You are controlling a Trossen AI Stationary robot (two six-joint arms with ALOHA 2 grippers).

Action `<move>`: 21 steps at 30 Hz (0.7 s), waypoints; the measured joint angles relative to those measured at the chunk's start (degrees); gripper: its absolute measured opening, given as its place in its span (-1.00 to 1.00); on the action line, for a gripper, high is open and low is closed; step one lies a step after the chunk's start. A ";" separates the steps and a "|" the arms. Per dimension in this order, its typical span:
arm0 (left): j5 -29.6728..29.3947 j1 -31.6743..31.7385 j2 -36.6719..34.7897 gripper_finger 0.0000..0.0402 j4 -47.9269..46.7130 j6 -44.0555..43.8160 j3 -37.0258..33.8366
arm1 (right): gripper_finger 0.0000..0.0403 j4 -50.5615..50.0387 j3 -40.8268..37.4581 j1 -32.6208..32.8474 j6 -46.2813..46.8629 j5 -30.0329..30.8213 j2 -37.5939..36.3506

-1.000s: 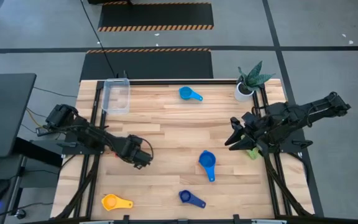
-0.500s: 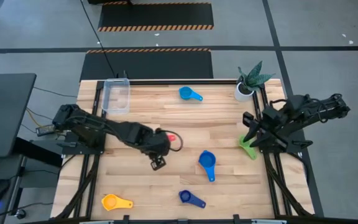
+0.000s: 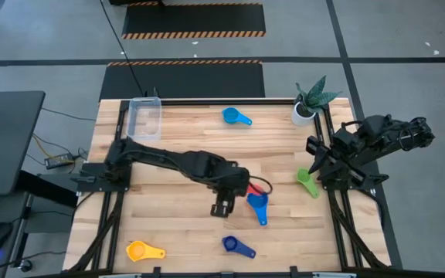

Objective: Nest measuring cups in basket
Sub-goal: Stack the red measuring cup on top of the blue measuring cup

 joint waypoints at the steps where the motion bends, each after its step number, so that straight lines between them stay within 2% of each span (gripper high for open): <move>1: 0.06 -0.06 1.10 -0.90 -0.03 2.72 1.33 | -0.37 -0.06 0.00 0.00 0.00 0.00 0.00; 5: -0.18 -0.30 4.49 -0.90 0.08 13.73 4.53 | -0.37 -0.15 0.00 0.00 0.00 0.00 0.00; 12: -0.78 -0.33 7.49 -0.90 2.18 30.14 4.92 | -0.37 -0.14 0.00 0.00 0.00 -0.01 0.02; 18: -5.32 -0.19 8.94 -0.90 9.46 38.59 4.98 | -0.37 -0.11 0.00 0.00 0.02 -1.84 0.00; 21: -6.54 0.41 9.91 -0.90 14.10 37.98 4.70 | -0.37 -0.07 0.00 0.00 0.17 -2.27 -0.08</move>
